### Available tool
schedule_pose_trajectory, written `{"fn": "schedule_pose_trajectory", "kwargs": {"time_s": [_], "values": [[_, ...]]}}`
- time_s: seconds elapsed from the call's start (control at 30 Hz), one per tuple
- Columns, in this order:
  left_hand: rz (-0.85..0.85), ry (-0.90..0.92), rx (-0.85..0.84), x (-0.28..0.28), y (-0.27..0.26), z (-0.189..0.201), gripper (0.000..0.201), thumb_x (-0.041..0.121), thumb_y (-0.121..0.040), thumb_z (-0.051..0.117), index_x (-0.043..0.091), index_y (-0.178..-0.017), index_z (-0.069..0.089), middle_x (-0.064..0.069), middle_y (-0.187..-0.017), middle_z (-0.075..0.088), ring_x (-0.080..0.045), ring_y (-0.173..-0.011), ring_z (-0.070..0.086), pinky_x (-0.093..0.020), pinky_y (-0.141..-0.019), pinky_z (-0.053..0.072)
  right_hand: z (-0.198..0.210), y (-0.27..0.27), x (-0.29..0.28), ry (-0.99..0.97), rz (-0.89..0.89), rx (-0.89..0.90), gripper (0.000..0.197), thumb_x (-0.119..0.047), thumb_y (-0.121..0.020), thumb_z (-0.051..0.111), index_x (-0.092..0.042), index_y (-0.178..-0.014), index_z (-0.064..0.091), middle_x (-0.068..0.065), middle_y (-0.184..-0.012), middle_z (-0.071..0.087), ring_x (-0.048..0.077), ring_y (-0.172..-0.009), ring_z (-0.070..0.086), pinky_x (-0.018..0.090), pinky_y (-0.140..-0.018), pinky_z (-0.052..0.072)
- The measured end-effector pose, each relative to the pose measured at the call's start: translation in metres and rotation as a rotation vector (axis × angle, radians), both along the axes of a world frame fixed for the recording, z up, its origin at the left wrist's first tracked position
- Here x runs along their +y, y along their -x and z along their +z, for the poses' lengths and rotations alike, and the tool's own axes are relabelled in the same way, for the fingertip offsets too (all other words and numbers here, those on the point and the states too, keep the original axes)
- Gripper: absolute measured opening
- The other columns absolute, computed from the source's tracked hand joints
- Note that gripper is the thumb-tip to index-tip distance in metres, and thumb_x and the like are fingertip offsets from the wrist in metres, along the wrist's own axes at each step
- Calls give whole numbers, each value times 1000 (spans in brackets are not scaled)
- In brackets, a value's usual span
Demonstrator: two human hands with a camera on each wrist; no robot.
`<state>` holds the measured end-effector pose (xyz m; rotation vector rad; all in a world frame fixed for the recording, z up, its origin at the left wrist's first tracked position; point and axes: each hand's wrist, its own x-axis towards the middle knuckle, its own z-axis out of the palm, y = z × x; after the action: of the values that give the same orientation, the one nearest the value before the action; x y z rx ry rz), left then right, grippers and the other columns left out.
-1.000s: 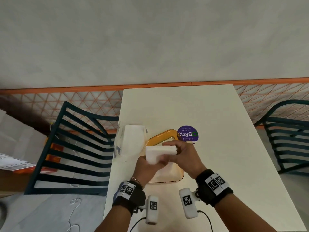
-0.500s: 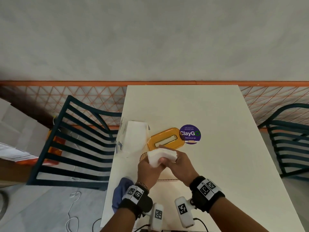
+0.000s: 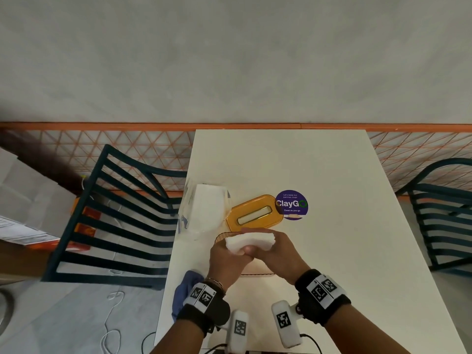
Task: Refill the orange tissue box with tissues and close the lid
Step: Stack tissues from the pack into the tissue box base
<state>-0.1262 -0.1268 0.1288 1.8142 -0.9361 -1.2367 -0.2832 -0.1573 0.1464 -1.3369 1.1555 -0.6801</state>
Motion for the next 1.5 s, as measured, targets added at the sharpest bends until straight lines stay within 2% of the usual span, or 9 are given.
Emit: {"fn": "schedule_pose_trajectory", "kwargs": {"time_s": [0.37, 0.47, 0.57, 0.83, 0.97, 1.1, 1.23, 1.4, 1.5], "values": [[-79, -29, -60, 1, -3, -7, 37, 17, -70, 90, 32, -99, 72, 5, -97, 76, -19, -96, 73, -31, -82, 61, -6, 5, 5, -36, -20, 6, 44, -25, -75, 89, -30, -116, 75, -8, -113, 76, 13, -109, 70, 47, -98, 56], [-106, 29, -76, -3, -4, -1, 32, 17, -78, 87, 30, -104, 73, 8, -100, 76, -14, -97, 71, -22, -81, 56, 7, 3, 5, -14, -12, -50, 34, -19, -82, 82, -28, -115, 76, -7, -112, 77, 14, -108, 70, 37, -96, 56], [-91, 50, -64, -4, -6, 3, 35, 16, -78, 86, 26, -109, 73, 4, -106, 76, -14, -99, 71, -31, -88, 59, 12, 4, 5, -26, -2, -122, 33, -16, -85, 79, -24, -117, 75, -6, -114, 77, 15, -110, 70, 29, -94, 56], [-131, -47, -110, -3, 0, 3, 31, 29, -78, 88, 35, -93, 61, 9, -94, 70, -14, -92, 69, -26, -81, 56, 3, 7, 1, -53, -20, 73, 41, -42, -77, 84, -29, -115, 74, -8, -110, 77, 13, -103, 72, 43, -94, 58], [-214, -50, -32, -7, -15, 12, 35, 39, -72, 90, 29, -100, 72, 9, -93, 76, -12, -90, 72, -29, -79, 58, 26, 13, -12, -148, -164, -170, 37, -24, -83, 83, -17, -118, 72, 3, -111, 78, 24, -106, 73, 43, -89, 59], [-42, -97, 353, -5, -34, 14, 50, 31, -70, 94, 16, -114, 75, -3, -108, 79, -25, -104, 75, -49, -95, 59, 38, 21, -21, -283, -264, -378, 45, -17, -85, 80, -7, -126, 66, 15, -120, 73, 34, -113, 69, 52, -93, 58], [119, -113, 559, -1, -45, 16, 30, 16, -88, 78, 10, -117, 75, -10, -114, 78, -30, -107, 74, -53, -97, 57, 37, 36, -21, -352, -285, -242, 34, -14, -83, 81, -8, -115, 74, 10, -112, 77, 31, -107, 72, 44, -91, 60], [35, -179, 71, -1, -55, 0, 19, 36, -80, 83, 22, -93, 80, 3, -89, 81, -23, -91, 76, -53, -89, 61, 8, 41, -16, -343, -136, 214, 20, -23, -81, 84, -11, -96, 77, 4, -93, 79, 28, -90, 76, 45, -86, 63], [-79, -201, -153, -2, -53, -4, 26, 39, -77, 83, 23, -97, 78, 8, -85, 79, -17, -86, 74, -46, -85, 62, -7, 37, -15, -309, -46, 539, 25, -32, -79, 83, -9, -88, 75, 7, -87, 74, 26, -83, 71, 37, -79, 61]]}}
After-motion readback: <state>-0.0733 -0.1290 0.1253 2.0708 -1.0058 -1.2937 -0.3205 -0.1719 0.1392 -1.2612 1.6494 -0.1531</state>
